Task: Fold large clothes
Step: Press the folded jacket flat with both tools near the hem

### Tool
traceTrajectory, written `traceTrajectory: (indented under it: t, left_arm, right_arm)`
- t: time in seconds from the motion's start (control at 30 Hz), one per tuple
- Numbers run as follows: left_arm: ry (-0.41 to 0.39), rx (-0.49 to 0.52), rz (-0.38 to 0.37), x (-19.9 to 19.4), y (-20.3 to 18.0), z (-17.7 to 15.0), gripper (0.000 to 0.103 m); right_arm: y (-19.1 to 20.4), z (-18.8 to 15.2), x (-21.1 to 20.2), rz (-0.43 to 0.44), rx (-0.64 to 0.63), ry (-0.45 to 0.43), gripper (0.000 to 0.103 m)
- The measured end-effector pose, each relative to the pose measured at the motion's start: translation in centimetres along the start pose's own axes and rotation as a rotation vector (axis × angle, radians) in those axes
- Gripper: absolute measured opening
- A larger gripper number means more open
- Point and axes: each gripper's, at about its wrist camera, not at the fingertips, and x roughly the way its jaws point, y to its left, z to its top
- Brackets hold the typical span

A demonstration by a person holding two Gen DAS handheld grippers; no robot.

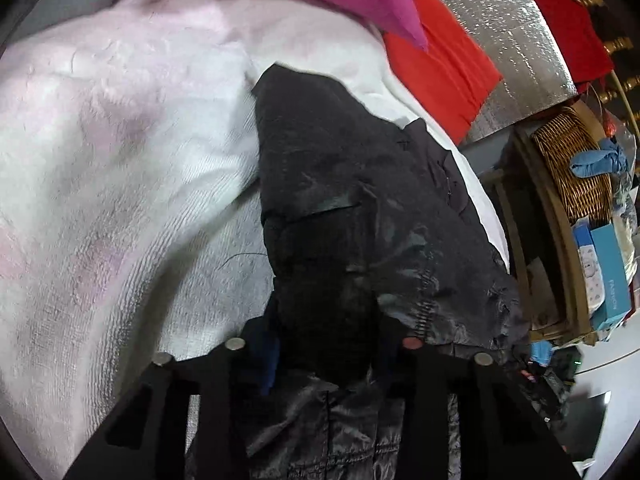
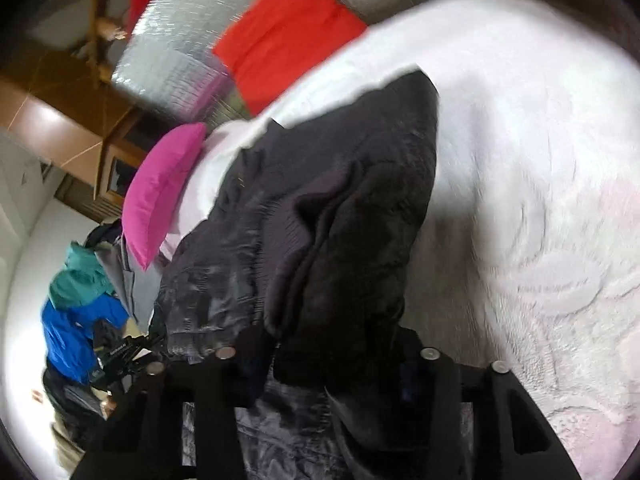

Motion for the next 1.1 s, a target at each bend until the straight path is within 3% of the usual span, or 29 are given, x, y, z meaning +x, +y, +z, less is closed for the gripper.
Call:
traceTrajectory:
  t: [0.1,0.2,0.23,0.33,0.37,0.43,0.5,0.77,0.83,0.87,0.97,1.1]
  left_arm:
    - [-0.044,0.05,0.011,-1.1,-1.3,-0.3,0.034]
    - [-0.03,0.046,0.031,-0.5,-1.3,0.0,0.036]
    - [-0.01,0.036,0.045,0.0,-1.1,0.1,0.038]
    - [0.022,0.04,0.109,0.6,-0.8,0.0,0.057]
    - [0.028,0.033,0.118,0.4,-0.8,0.0,0.06]
    - [0.029,0.024,0.096,-0.2,-0.8,0.0,0.061]
    - [0.021,0.009,0.084,-0.9,-0.4,-0.1,0.066]
    - [0.05,-0.039,0.008,-1.7,1.5,-1.1,0.067]
    - [0.045,-0.015,0.031,-0.8,0.4,-1.3,0.066]
    - [0.036,0.0,0.044,-0.7,0.2,-1.4,0.066]
    - [0.01,0.029,0.048,-1.0,-0.5,-1.5,0.048]
    - [-0.009,0.053,0.053,-1.7,-0.7,-1.4,0.045]
  right_arm:
    - [1.5,0.0,-1.4,0.01,-0.035,-0.063,0.045]
    - [1.1,-0.1,-1.5,-0.007,-0.024,-0.074,0.045]
    - [0.5,-0.2,-0.8,-0.024,-0.003,-0.046,0.045]
    - [-1.5,-0.4,0.7,-0.055,0.089,0.035,0.062]
    - [-1.8,-0.4,0.4,-0.049,0.112,0.04,0.062]
    - [-1.8,-0.3,-0.6,-0.028,0.128,0.029,0.065]
    - [-2.0,-0.3,-1.6,-0.016,0.124,0.004,0.075]
    - [-3.7,-0.4,-1.7,0.021,0.183,-0.008,0.077]
    - [-3.3,-0.4,-0.6,0.015,0.161,0.001,0.077]
    - [-2.6,-0.5,0.1,-0.011,0.115,0.002,0.069]
    - [-0.2,-0.8,0.6,-0.104,-0.018,-0.013,0.046]
    - [1.7,-0.8,-1.7,-0.059,-0.066,-0.106,0.043]
